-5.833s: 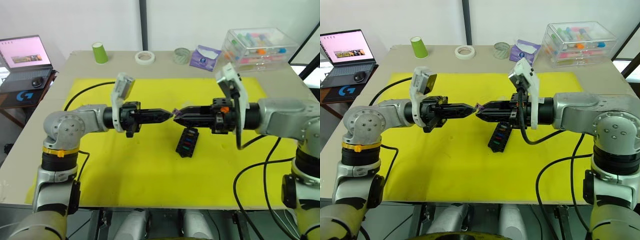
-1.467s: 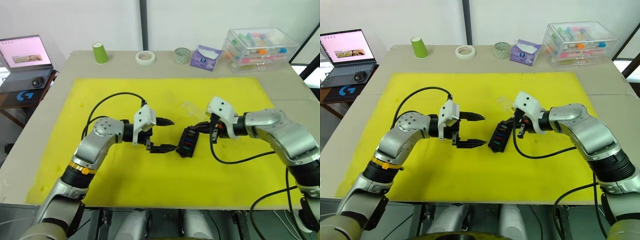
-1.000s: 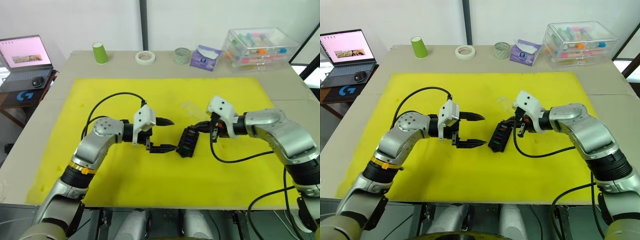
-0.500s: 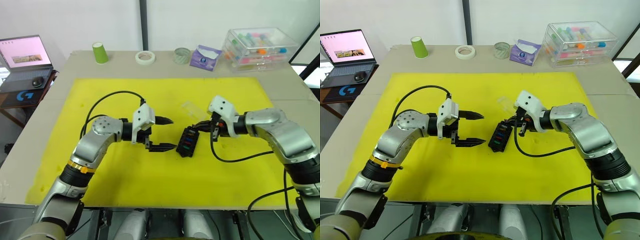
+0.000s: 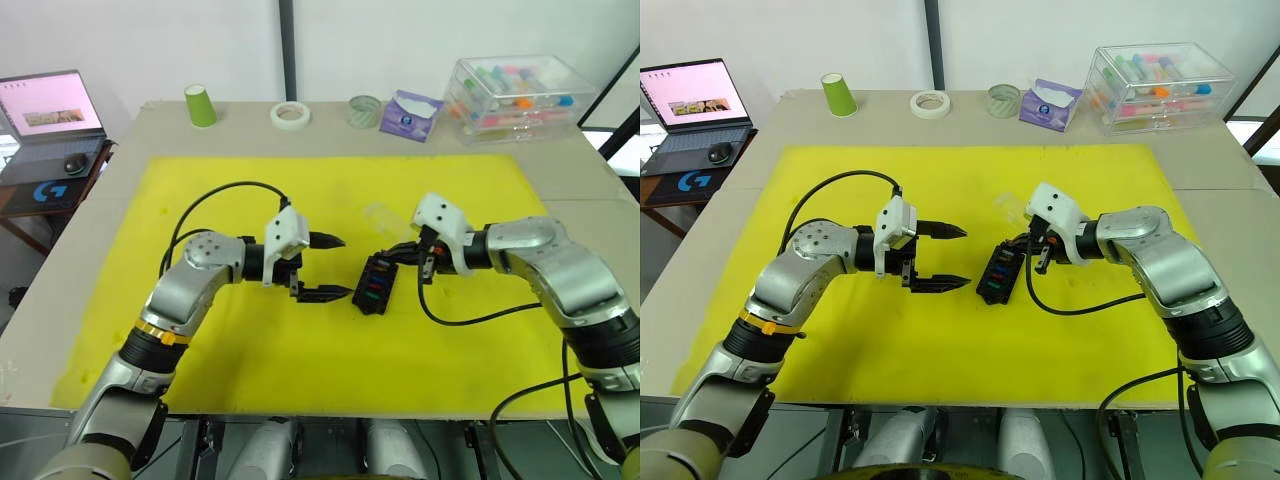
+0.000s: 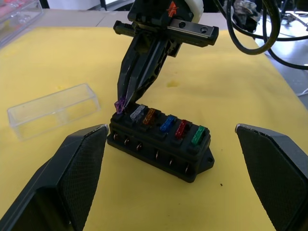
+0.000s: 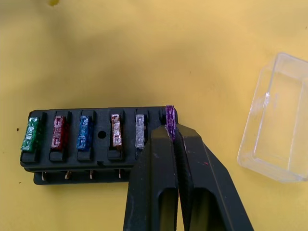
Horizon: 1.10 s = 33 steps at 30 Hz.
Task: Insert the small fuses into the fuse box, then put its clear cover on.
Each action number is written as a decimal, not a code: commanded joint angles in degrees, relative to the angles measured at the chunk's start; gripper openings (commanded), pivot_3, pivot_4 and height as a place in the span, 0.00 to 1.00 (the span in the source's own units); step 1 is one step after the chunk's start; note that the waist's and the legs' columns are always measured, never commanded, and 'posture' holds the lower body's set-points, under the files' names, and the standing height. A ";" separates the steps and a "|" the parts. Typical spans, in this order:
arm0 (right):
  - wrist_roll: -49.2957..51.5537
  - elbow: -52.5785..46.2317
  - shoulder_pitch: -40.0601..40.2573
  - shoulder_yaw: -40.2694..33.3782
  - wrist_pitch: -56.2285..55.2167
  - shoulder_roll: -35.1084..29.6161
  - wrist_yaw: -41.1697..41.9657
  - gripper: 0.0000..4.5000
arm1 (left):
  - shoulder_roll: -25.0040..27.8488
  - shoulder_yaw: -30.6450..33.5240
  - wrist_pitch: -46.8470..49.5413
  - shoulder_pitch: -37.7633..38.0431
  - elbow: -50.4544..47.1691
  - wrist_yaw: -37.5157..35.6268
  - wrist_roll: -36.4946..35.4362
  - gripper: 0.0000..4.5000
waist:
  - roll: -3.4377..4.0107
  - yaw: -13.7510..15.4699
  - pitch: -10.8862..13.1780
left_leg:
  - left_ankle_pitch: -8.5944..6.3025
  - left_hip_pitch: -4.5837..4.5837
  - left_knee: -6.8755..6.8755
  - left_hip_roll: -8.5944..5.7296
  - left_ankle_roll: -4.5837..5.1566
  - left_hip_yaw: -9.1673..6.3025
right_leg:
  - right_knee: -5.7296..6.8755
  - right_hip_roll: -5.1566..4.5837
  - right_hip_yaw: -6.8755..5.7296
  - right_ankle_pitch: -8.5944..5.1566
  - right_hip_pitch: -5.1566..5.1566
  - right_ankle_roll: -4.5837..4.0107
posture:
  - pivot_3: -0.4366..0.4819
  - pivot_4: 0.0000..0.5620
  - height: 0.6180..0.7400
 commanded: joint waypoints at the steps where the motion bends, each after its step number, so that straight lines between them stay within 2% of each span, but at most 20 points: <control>1: -1.54 0.28 -0.58 -0.26 -1.95 -0.46 0.81 0.00 | 0.25 1.21 -0.20 -1.10 -0.91 -0.01 0.09 0.99 | 0.00 -0.03 0.00 | 0.00 0.00 0.00 0.00 0.00 0.00 | 0.00 0.00 0.00 0.00 0.00 0.00 | 0.48 0.27 1.00; 33: -4.37 2.07 -1.46 0.48 -3.99 1.11 5.11 0.00 | 0.68 0.78 -0.35 -0.70 -1.29 -0.77 0.38 0.99 | 0.00 -0.05 0.00 | 0.00 0.00 0.01 0.00 0.00 0.00 | 0.01 0.00 0.00 0.00 0.00 0.00 | 0.48 0.27 1.00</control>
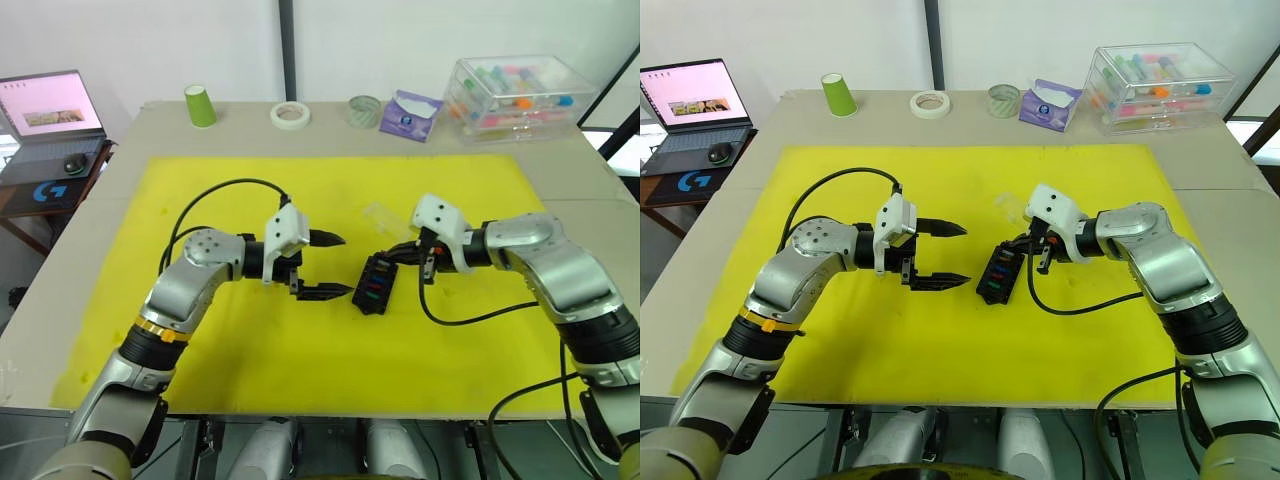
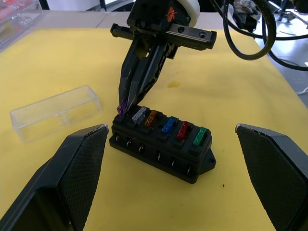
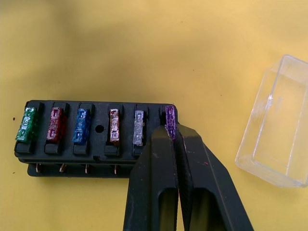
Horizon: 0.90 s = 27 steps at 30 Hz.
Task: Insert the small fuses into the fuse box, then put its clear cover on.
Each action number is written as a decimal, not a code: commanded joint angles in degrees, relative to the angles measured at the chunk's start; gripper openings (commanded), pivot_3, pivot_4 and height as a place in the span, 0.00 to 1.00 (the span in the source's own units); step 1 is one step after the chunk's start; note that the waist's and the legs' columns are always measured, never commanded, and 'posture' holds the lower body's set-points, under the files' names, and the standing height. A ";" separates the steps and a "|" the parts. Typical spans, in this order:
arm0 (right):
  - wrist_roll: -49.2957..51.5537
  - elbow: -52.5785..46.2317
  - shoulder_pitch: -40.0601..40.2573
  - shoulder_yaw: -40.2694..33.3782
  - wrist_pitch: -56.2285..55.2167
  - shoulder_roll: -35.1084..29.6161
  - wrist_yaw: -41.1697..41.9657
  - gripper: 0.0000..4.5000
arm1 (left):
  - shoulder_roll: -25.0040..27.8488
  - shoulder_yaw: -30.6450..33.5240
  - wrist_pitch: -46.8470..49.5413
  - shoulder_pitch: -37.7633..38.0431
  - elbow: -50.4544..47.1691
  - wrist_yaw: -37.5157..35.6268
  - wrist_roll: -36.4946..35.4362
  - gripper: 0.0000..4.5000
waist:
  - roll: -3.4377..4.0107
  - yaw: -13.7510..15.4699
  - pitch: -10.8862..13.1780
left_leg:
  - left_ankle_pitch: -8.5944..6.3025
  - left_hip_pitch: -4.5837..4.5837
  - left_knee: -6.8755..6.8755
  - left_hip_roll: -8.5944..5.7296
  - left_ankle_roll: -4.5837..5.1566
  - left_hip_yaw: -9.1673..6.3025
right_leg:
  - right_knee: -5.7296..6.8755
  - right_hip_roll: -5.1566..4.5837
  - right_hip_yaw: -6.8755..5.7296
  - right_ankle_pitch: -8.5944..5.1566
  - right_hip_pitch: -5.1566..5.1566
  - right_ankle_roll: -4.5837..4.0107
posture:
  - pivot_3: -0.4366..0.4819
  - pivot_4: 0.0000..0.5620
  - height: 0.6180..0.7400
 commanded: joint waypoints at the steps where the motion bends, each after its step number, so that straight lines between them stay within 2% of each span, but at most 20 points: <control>1: -0.61 -0.17 -0.55 0.10 -0.95 0.08 0.55 0.00 | 0.53 0.78 -0.34 -0.34 -1.30 -0.21 0.31 0.99 | 0.00 -0.01 0.00 | 0.00 0.00 0.00 0.00 0.00 0.00 | 0.00 0.00 0.00 0.00 0.00 0.00 | 0.48 0.27 1.00; 5: -1.41 -0.19 -0.19 0.08 -1.99 -0.37 0.82 0.00 | 0.47 0.73 -0.58 -0.38 -1.20 -0.17 0.67 0.99 | 0.00 0.00 0.00 | 0.00 0.00 0.00 0.00 0.00 0.00 | 0.00 0.00 0.00 0.00 0.00 0.00 | 0.48 0.27 1.00; 10: -1.35 -0.59 -0.19 -1.10 -1.52 -0.45 0.72 0.31 | 0.23 0.69 -0.57 -0.52 -1.08 -0.29 0.85 1.00 | 0.00 0.01 0.00 | 0.00 0.00 0.00 0.00 0.00 0.00 | 0.00 0.00 0.00 0.00 0.00 0.00 | 0.48 0.27 1.00; 27: 2.63 -2.67 -1.59 -4.38 2.61 -0.96 1.47 0.31 | -0.08 0.80 -0.53 -0.71 -0.71 -0.36 1.07 1.00 | 0.00 0.01 0.00 | 0.00 0.00 0.00 0.00 0.00 0.00 | 0.00 0.00 0.00 0.00 0.00 0.00 | 0.48 0.27 1.00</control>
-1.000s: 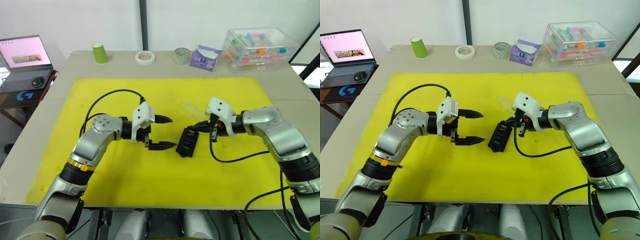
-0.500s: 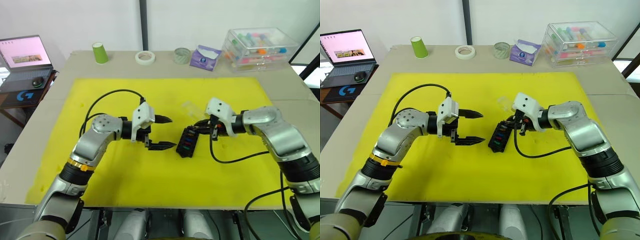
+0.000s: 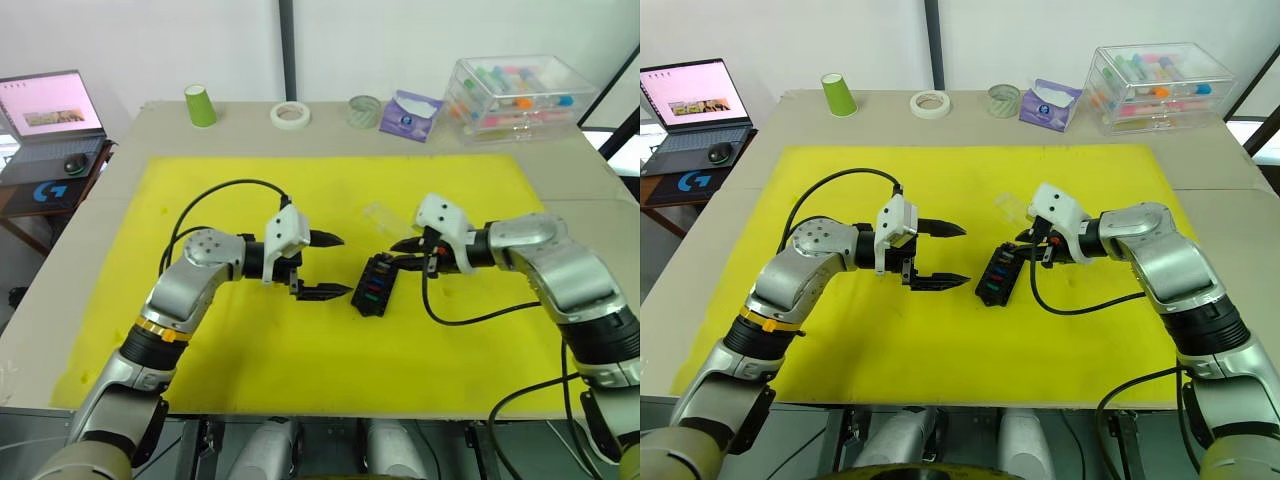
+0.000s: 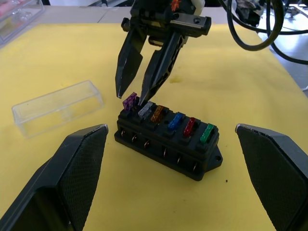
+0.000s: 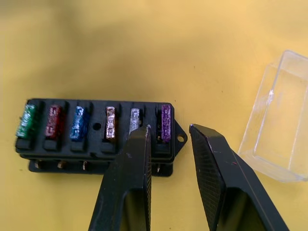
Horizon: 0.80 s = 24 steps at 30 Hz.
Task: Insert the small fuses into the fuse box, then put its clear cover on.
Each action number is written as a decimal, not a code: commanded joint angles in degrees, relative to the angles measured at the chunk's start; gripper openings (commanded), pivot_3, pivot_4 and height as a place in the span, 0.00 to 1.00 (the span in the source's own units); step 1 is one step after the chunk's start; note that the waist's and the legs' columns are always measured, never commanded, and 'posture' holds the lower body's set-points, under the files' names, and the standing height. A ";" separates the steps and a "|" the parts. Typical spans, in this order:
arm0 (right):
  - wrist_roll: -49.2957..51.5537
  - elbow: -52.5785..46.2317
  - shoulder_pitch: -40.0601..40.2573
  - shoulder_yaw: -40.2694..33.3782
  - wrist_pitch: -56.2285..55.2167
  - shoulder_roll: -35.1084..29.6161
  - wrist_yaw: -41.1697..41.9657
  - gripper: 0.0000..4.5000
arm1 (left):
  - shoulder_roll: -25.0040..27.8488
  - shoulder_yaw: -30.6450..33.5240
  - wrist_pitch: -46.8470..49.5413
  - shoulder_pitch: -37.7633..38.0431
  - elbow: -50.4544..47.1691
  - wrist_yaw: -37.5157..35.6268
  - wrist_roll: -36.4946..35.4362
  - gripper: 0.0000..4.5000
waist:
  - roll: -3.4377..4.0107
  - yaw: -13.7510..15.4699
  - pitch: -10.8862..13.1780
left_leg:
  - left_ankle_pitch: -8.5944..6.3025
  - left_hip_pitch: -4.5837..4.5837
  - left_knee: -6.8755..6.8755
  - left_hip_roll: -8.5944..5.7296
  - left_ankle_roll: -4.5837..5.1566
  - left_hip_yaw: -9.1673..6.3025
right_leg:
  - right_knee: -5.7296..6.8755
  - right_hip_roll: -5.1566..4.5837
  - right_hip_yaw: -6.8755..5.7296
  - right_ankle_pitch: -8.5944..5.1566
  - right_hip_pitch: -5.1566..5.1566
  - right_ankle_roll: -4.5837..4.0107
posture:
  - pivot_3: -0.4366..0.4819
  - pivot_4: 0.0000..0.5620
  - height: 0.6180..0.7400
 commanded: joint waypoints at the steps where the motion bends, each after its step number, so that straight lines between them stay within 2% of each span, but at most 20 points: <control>1: 1.85 -2.34 -2.30 -2.95 1.05 -0.89 0.38 0.31 | -0.02 0.79 -0.49 -0.78 -0.94 -0.17 -0.10 1.00 | 0.00 0.00 0.00 | 0.00 0.00 0.00 0.00 0.00 0.00 | 0.00 0.00 0.00 0.00 0.00 0.00 | 0.48 0.27 1.00; 6: 3.57 -2.45 -2.96 -5.46 2.46 -1.18 -0.49 0.31 | -0.18 0.82 -0.60 -0.69 -0.89 0.13 0.03 1.00 | 0.00 0.06 0.00 | 0.00 0.00 0.00 0.00 0.00 0.00 | 0.00 0.00 0.00 0.00 0.00 0.00 | 0.48 0.27 1.00; 9: 4.43 -2.82 -2.05 -6.36 3.10 -0.58 -1.51 0.16 | -0.25 0.84 -0.60 -0.77 -0.81 0.21 0.04 1.00 | 0.00 0.06 0.00 | 0.00 0.00 0.00 0.00 0.00 0.00 | 0.00 -0.01 0.00 0.00 0.00 0.00 | 0.48 0.27 1.00; 11: 4.62 -3.24 -1.55 -6.22 3.01 -0.47 -1.83 0.01 | -0.24 0.80 -0.56 -0.86 -0.71 0.20 0.07 1.00 | 0.00 0.00 0.00 | 0.00 0.00 0.00 0.00 0.00 0.00 | 0.00 0.00 0.00 0.00 0.00 0.00 | 0.48 0.27 1.00; 24: 4.36 -3.61 0.92 -4.50 2.13 1.10 -3.63 0.01 | -0.35 0.65 -0.33 -1.52 -0.36 0.00 0.31 1.00 | 0.00 -0.02 0.00 | 0.00 0.00 0.01 0.00 0.00 0.00 | 0.02 0.00 0.00 0.00 0.00 0.00 | 0.48 0.27 1.00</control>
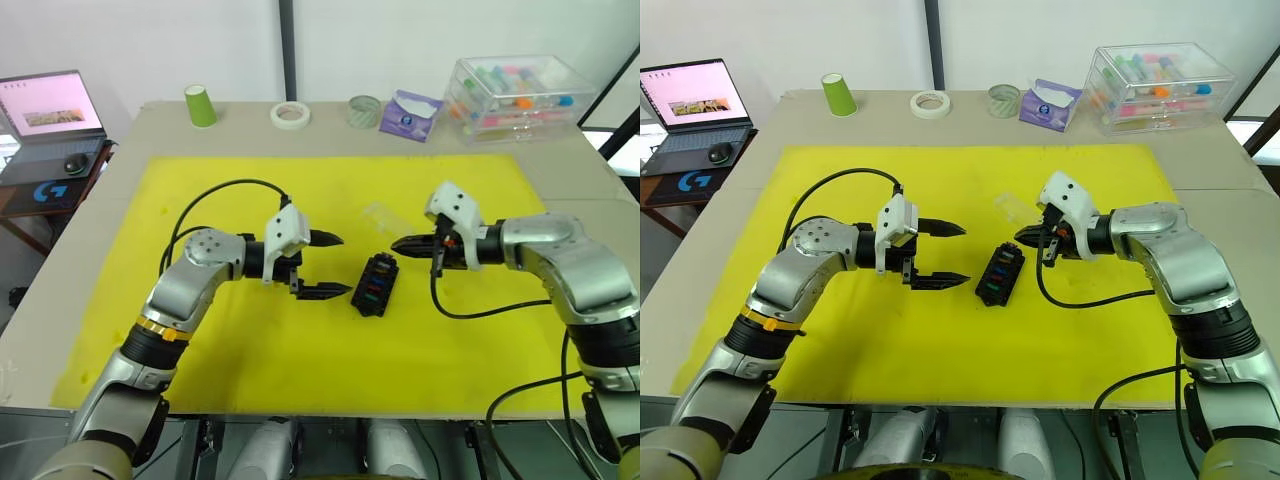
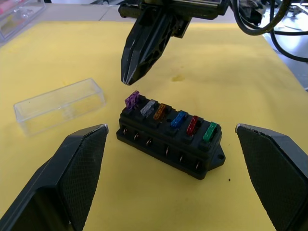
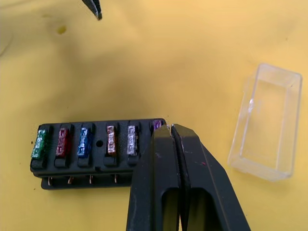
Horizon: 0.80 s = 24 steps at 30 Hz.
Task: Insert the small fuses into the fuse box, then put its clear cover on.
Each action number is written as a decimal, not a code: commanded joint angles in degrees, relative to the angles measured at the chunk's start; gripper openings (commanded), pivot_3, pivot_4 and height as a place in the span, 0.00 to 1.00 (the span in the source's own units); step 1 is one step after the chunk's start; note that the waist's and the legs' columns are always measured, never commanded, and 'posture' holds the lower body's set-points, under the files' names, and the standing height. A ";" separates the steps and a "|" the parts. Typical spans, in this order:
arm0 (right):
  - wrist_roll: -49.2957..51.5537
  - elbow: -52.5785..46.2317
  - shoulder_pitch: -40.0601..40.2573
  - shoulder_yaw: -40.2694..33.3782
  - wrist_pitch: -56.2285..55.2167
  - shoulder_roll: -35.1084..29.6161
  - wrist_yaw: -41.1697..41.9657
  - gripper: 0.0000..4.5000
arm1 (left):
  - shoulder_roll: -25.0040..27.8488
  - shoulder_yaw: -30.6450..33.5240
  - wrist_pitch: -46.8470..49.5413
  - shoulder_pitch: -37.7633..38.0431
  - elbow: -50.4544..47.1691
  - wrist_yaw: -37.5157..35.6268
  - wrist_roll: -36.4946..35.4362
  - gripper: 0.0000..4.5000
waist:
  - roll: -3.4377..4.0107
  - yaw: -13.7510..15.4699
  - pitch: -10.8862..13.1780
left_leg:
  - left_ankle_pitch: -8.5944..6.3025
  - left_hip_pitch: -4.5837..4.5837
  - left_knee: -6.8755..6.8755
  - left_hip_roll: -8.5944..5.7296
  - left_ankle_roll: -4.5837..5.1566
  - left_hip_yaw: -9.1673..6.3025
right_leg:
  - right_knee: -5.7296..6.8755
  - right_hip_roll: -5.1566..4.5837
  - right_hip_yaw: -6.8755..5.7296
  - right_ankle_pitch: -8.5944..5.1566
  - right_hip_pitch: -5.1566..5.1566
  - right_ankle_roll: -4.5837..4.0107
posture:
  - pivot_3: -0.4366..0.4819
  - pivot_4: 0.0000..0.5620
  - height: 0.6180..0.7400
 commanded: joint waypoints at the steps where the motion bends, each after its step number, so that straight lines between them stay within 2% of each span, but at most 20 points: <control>1: -0.04 -1.37 -0.61 0.12 -0.70 0.55 -0.60 0.01 | -0.18 0.59 -0.36 -0.92 -1.13 -0.10 -0.07 1.00 | 0.00 0.01 0.00 | 0.00 0.00 0.00 0.00 0.00 0.00 | 0.00 0.00 0.00 0.00 0.00 0.00 | 0.48 0.27 1.00; 24: -1.90 2.12 0.61 2.98 -3.90 1.20 -0.75 0.01 | 0.19 0.80 0.10 -0.87 -1.71 -0.12 0.03 1.00 | 0.00 0.02 0.00 | 0.00 0.00 0.01 0.00 0.00 0.00 | 0.00 0.00 0.00 0.00 0.00 0.00 | 0.48 0.27 1.00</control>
